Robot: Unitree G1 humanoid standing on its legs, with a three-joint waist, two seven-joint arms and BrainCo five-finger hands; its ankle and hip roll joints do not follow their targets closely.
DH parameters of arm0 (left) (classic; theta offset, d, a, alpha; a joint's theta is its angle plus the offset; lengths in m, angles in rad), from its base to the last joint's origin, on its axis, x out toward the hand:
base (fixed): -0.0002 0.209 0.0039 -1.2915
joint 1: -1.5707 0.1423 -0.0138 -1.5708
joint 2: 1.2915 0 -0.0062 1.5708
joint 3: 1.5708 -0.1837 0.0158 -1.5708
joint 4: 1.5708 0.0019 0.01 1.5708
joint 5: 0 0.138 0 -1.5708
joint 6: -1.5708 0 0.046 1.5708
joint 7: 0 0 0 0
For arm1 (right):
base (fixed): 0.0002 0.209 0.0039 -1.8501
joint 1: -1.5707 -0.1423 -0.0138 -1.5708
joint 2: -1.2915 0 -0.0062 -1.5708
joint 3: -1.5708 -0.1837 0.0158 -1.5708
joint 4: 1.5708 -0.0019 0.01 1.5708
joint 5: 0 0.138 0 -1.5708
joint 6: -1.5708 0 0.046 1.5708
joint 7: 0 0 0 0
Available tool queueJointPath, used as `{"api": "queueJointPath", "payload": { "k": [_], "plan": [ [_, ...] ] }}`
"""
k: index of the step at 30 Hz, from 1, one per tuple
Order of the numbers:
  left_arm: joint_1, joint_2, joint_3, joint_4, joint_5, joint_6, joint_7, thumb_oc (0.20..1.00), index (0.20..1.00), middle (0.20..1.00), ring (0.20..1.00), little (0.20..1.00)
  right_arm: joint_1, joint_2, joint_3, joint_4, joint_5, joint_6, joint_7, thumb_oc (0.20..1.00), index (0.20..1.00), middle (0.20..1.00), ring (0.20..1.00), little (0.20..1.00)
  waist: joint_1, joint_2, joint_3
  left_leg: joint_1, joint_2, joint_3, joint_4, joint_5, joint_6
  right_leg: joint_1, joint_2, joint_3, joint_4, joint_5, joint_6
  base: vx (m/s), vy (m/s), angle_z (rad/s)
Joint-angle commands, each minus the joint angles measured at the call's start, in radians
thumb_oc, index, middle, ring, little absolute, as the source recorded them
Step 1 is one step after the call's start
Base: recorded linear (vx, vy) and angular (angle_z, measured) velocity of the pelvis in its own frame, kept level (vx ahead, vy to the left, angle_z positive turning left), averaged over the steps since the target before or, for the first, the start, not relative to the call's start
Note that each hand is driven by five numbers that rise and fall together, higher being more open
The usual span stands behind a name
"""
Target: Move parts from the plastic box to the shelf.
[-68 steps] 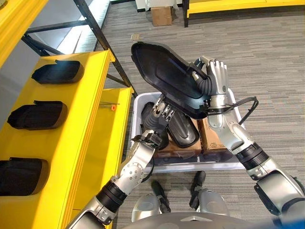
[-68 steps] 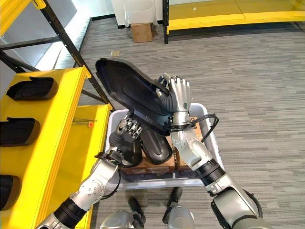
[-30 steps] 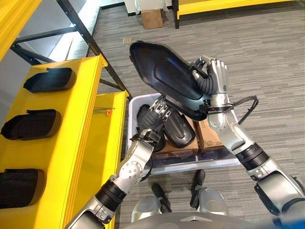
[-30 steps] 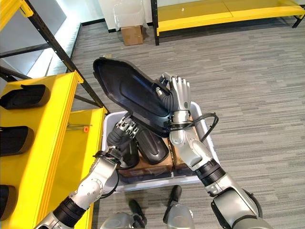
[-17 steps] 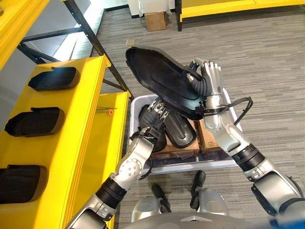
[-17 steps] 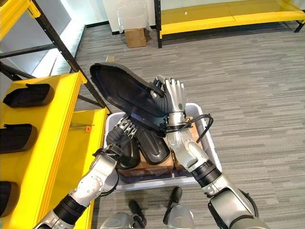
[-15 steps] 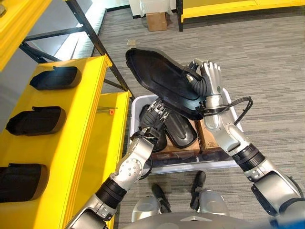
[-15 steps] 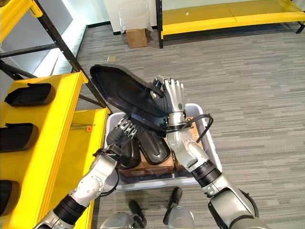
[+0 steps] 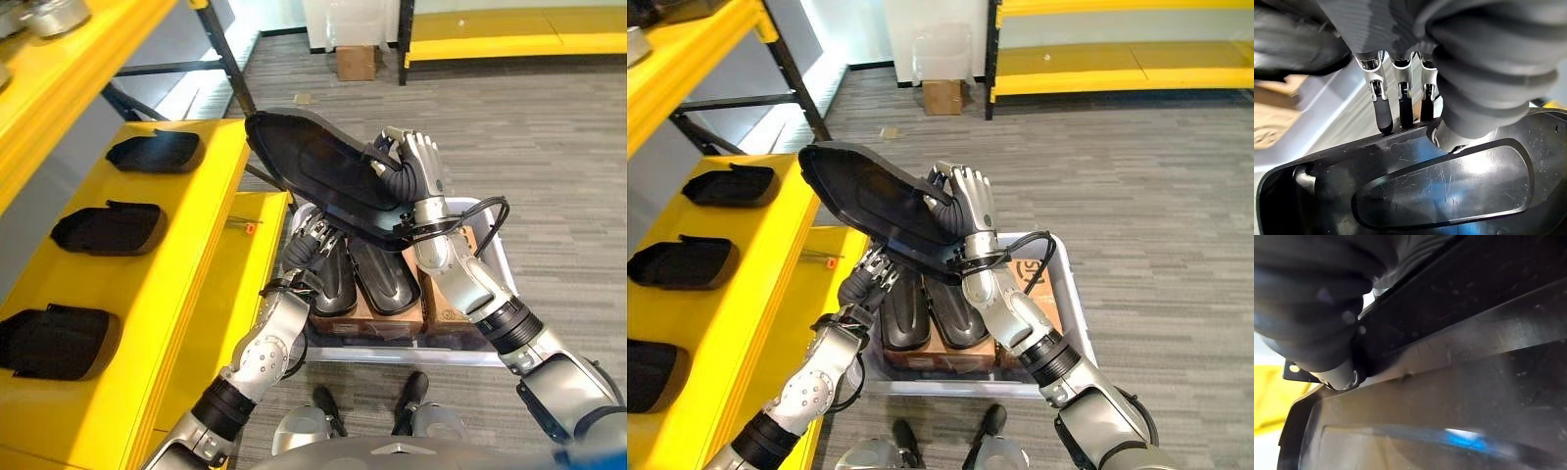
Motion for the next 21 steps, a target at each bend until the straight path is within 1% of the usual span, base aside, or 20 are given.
{"api": "queueJointPath", "payload": {
  "k": [1,2,5,6,7,8,9,10,11,12,13,14,15,16,17,19,20,21],
  "plan": [
    [-0.074,-0.054,-0.105,-0.188,0.058,0.030,-0.042,0.200,0.200,0.200,0.200,0.200,-0.050,0.201,0.116,-0.126,0.141,-0.082,0.043,0.200,0.200,0.200,0.200,0.200,0.042,-0.047,-0.053,-0.013,0.023,-0.026,-0.008,0.026,-0.034,0.070,-0.062,-0.043,0.052,-0.088,0.084,-0.13,0.300,0.52],
    [-0.066,-0.043,-0.085,-0.187,0.083,0.038,-0.046,0.200,0.200,0.200,0.200,0.200,-0.033,0.203,0.125,-0.120,0.204,-0.038,0.043,0.200,0.200,0.200,0.200,0.200,0.060,-0.047,-0.061,-0.021,0.012,-0.049,-0.019,0.030,-0.027,0.072,-0.065,-0.054,0.068,-0.101,0.086,-0.12,0.251,0.79],
    [-0.048,-0.028,-0.056,-0.186,0.123,0.056,-0.072,0.200,0.200,0.200,0.200,0.200,0.013,0.200,0.141,-0.088,0.259,-0.003,0.015,0.200,0.200,0.200,0.200,0.200,0.086,-0.048,-0.072,-0.029,-0.014,-0.086,-0.042,0.033,-0.010,0.077,-0.075,-0.061,0.082,-0.109,0.099,-0.10,0.188,0.75],
    [-0.041,-0.021,-0.041,-0.183,0.139,0.061,-0.093,0.200,0.200,0.200,0.200,0.200,0.038,0.201,0.144,-0.065,0.287,-0.002,-0.004,0.200,0.200,0.200,0.200,0.200,0.099,-0.048,-0.072,-0.034,-0.027,-0.103,-0.045,0.028,0.001,0.076,-0.080,-0.059,0.092,-0.112,0.106,-0.10,0.126,0.68],
    [-0.037,-0.018,-0.035,-0.181,0.148,0.061,-0.096,0.200,0.200,0.200,0.200,0.200,0.047,0.203,0.146,-0.057,0.301,-0.001,-0.010,0.200,0.200,0.200,0.200,0.200,0.100,-0.049,-0.073,-0.037,-0.033,-0.110,-0.045,0.026,0.007,0.073,-0.084,-0.059,0.102,-0.116,0.109,-0.12,0.110,0.50],
    [-0.035,-0.009,-0.018,-0.178,0.164,0.068,-0.110,0.200,0.200,0.200,0.200,0.200,0.067,0.206,0.143,-0.045,0.353,0.015,-0.025,0.200,0.200,0.200,0.200,0.200,0.105,-0.048,-0.073,-0.042,-0.042,-0.126,-0.047,0.021,0.018,0.067,-0.085,-0.048,0.129,-0.134,0.108,-0.09,0.048,0.70],
    [-0.036,-0.007,-0.014,-0.173,0.169,0.073,-0.121,0.200,0.200,0.200,0.200,0.200,0.075,0.208,0.142,-0.040,0.368,0.017,-0.040,0.200,0.200,0.200,0.200,0.200,0.105,-0.048,-0.073,-0.044,-0.044,-0.136,-0.048,0.020,0.022,0.062,-0.080,-0.035,0.141,-0.143,0.106,-0.09,0.026,0.74],
    [-0.041,-0.003,-0.007,-0.168,0.176,0.079,-0.130,0.200,0.200,0.200,0.200,0.200,0.090,0.209,0.140,-0.029,0.392,0.020,-0.056,0.200,0.200,0.200,0.200,0.200,0.100,-0.047,-0.073,-0.049,-0.050,-0.160,-0.050,0.016,0.028,0.053,-0.071,-0.001,0.161,-0.161,0.099,-0.13,-0.047,1.09],
    [-0.051,0.008,0.005,-0.155,0.184,0.090,-0.153,0.200,0.200,0.200,0.200,0.200,0.143,0.203,0.125,0.007,0.452,-0.011,-0.089,0.200,0.200,0.200,0.200,0.200,0.075,-0.050,-0.069,-0.062,-0.070,-0.239,-0.054,0.006,0.037,0.033,-0.002,0.105,0.207,-0.221,0.062,-0.22,-0.094,1.73],
    [-0.049,0.010,0.007,-0.144,0.195,0.085,-0.165,0.200,0.200,0.200,0.200,0.200,0.171,0.195,0.113,0.030,0.483,-0.037,-0.097,0.200,0.200,0.200,0.200,0.200,0.062,-0.050,-0.066,-0.080,-0.083,-0.274,-0.054,0.020,0.042,0.027,0.061,0.138,0.208,-0.225,0.031,-0.24,-0.132,1.94],
    [-0.041,0.011,0.011,-0.142,0.199,0.084,-0.175,0.200,0.200,0.200,0.200,0.200,0.184,0.190,0.103,0.041,0.507,-0.047,-0.092,0.200,0.200,0.200,0.200,0.200,0.058,-0.053,-0.064,-0.085,-0.091,-0.297,-0.054,0.024,0.037,0.029,0.089,0.160,0.205,-0.228,0.023,-0.21,-0.134,1.49],
    [-0.033,0.016,0.012,-0.141,0.204,0.077,-0.183,0.200,0.200,0.200,0.200,0.200,0.202,0.185,0.089,0.053,0.530,-0.057,-0.082,0.200,0.200,0.200,0.200,0.200,0.057,-0.061,-0.061,-0.092,-0.106,-0.317,-0.054,0.028,0.031,0.042,0.108,0.172,0.174,-0.220,0.021,-0.12,-0.126,0.73],
    [-0.023,0.016,0.018,-0.143,0.207,0.078,-0.190,0.200,0.200,0.200,0.200,0.200,0.218,0.180,0.079,0.068,0.544,-0.072,-0.069,0.200,0.200,0.200,0.200,0.200,0.059,-0.065,-0.057,-0.098,-0.110,-0.334,-0.054,0.039,0.021,0.052,0.112,0.177,0.151,-0.208,0.021,-0.17,-0.157,0.54],
    [0.007,0.019,0.033,-0.149,0.206,0.071,-0.207,0.200,0.200,0.200,0.200,0.200,0.243,0.161,0.064,0.082,0.570,-0.089,-0.036,0.200,0.200,0.200,0.200,0.200,0.065,-0.061,-0.049,-0.120,-0.107,-0.365,-0.048,0.064,0.003,0.063,0.108,0.193,0.117,-0.181,0.023,-0.20,-0.118,0.45],
    [0.017,0.016,0.039,-0.149,0.202,0.067,-0.208,0.200,0.200,0.200,0.200,0.200,0.249,0.151,0.060,0.080,0.584,-0.090,-0.018,0.200,0.200,0.200,0.200,0.200,0.068,-0.058,-0.042,-0.137,-0.106,-0.372,-0.042,0.072,-0.004,0.065,0.105,0.197,0.105,-0.176,0.021,-0.26,-0.081,0.31],
    [0.025,0.009,0.044,-0.142,0.205,0.043,-0.205,0.200,0.200,0.200,0.200,0.200,0.261,0.135,0.063,0.071,0.580,-0.100,0.000,0.200,0.200,0.200,0.200,0.200,0.071,-0.053,-0.026,-0.183,-0.106,-0.378,-0.026,0.090,-0.017,0.065,0.097,0.203,0.083,-0.164,0.020,-0.20,-0.012,-0.02],
    [0.025,0.009,0.044,-0.141,0.205,0.043,-0.205,0.200,0.200,0.200,0.200,0.200,0.261,0.135,0.063,0.070,0.580,-0.101,0.000,0.200,0.200,0.200,0.200,0.200,0.070,-0.053,-0.027,-0.185,-0.106,-0.379,-0.025,0.089,-0.017,0.064,0.097,0.203,0.082,-0.163,0.020,-0.22,-0.009,-0.02],
    [0.035,0.010,0.052,-0.133,0.207,0.035,-0.228,0.200,0.200,0.200,0.200,0.200,0.277,0.121,0.061,0.057,0.566,-0.117,0.002,0.200,0.200,0.200,0.200,0.200,0.067,-0.045,-0.007,-0.232,-0.099,-0.356,-0.003,0.109,-0.029,0.065,0.091,0.199,0.074,-0.158,0.019,-0.31,-0.017,0.05]
  ]
}}
